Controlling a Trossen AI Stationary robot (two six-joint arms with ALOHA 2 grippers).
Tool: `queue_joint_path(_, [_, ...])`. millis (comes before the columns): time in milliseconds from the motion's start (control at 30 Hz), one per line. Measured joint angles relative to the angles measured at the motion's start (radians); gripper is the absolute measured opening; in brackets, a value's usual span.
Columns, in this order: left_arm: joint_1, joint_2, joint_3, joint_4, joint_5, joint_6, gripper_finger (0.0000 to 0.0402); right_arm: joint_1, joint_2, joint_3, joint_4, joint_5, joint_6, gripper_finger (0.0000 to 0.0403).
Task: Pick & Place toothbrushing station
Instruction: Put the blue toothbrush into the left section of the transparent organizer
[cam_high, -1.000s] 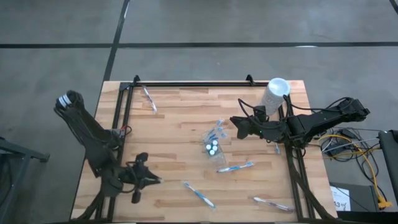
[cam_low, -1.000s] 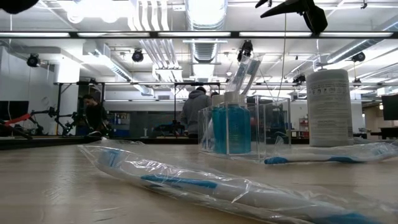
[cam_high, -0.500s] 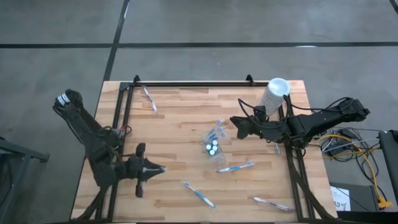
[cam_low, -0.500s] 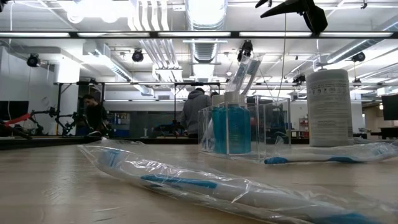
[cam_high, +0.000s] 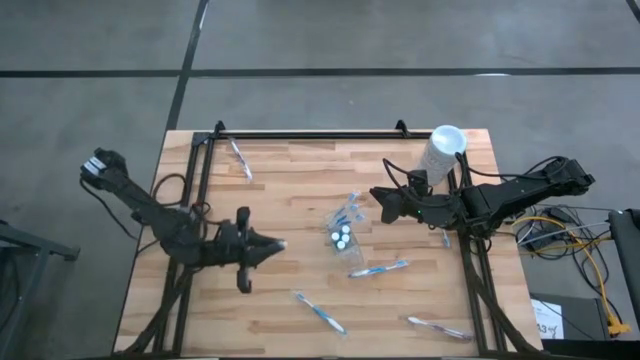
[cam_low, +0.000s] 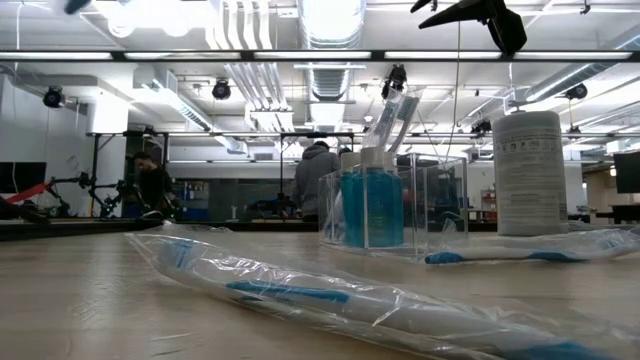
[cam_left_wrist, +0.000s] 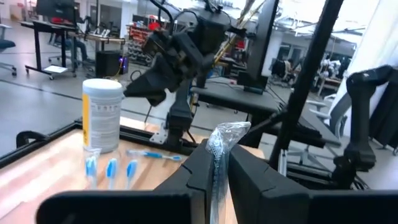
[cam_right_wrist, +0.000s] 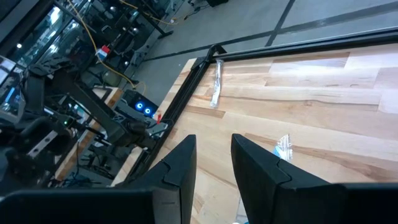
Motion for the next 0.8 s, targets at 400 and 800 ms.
queue_joint_path(400, [0.140,0.000,-0.001,0.050,0.060,0.039,0.0039,0.000,0.000,0.000,0.000,0.000,0.000,0.0098])
queue_joint_path(800, [0.344,0.000,-0.001,0.056,0.290,0.084,0.0039,0.000,0.000,0.000,0.000,0.000,-0.001,0.0098])
